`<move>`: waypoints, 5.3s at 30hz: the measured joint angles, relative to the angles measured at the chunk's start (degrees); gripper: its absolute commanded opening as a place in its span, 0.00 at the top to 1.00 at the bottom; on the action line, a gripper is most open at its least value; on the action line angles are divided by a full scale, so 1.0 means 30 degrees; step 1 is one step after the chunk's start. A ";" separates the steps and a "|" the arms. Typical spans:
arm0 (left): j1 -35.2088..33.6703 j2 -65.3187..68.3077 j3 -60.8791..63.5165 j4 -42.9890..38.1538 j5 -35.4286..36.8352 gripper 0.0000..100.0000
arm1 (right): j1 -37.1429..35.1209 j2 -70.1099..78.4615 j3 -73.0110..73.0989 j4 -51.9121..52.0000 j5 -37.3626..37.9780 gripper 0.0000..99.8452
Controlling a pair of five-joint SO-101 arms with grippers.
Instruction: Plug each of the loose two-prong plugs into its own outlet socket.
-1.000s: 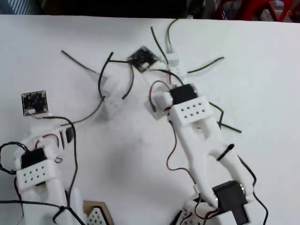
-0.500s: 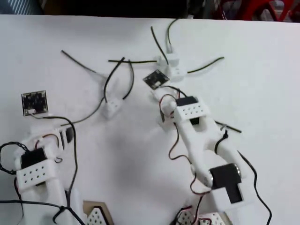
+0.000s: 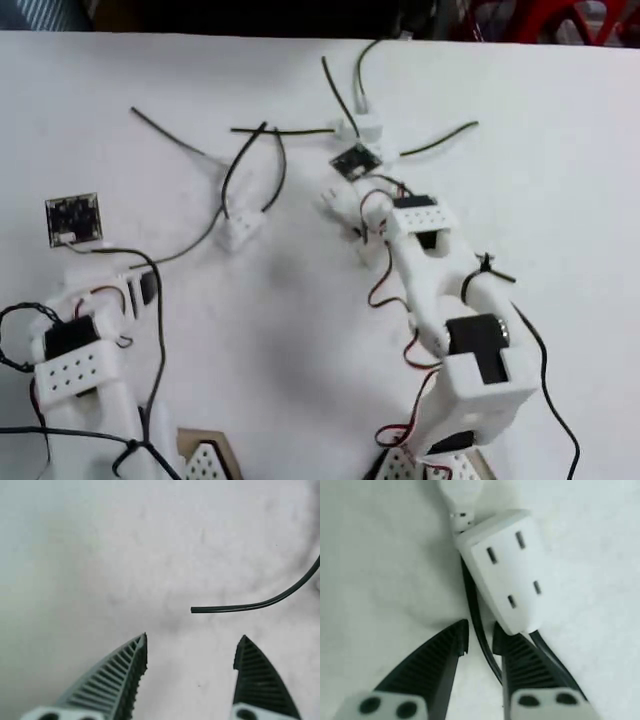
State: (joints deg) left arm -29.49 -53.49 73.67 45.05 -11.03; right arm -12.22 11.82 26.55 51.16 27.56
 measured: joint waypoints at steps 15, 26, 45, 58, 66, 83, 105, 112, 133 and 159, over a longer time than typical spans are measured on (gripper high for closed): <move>0.0000 0.0000 0.0000 0.0000 0.0000 0.72 | -0.1788 -0.6271 -0.0117 0.7414 0.0000 0.98; 0.0000 0.0000 0.0000 0.0000 0.0000 0.72 | -0.0410 -1.2982 -0.0117 0.9963 -0.2960 0.98; 0.0000 0.0000 0.0000 0.0000 0.0000 0.72 | -0.2462 -1.6879 0.5773 0.5861 -0.3253 0.81; 0.0000 0.0000 0.0147 0.0000 0.0000 0.72 | -0.4015 -1.0696 0.7648 -0.2198 -0.3282 0.81; 0.0000 0.0000 0.0147 0.0000 0.0000 0.72 | -0.2755 -0.4571 0.4190 -0.2608 -0.3282 0.81; 0.0000 0.0000 0.0147 0.0000 0.0000 0.72 | -0.3546 -0.1670 0.0088 -0.0381 -0.4747 0.98; 0.0000 0.0000 0.0147 0.0000 0.0000 0.72 | 0.0762 -0.6183 -0.1172 0.0908 -2.3766 0.98; 0.0000 0.0000 0.0147 0.0000 0.0000 0.72 | 0.3810 -0.6183 -0.1172 0.2901 -2.4352 0.84; 0.0000 0.0000 0.0147 0.0000 0.0000 0.72 | 0.5158 -0.6652 -0.1172 0.7766 -1.5795 0.80; 0.0000 0.0000 0.0147 0.0000 0.0000 0.72 | 0.4806 -0.4630 0.1260 0.6183 1.8169 0.61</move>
State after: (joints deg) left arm -29.49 -53.49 74.11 45.05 -11.03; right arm 2.20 -2.07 30.33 69.71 82.07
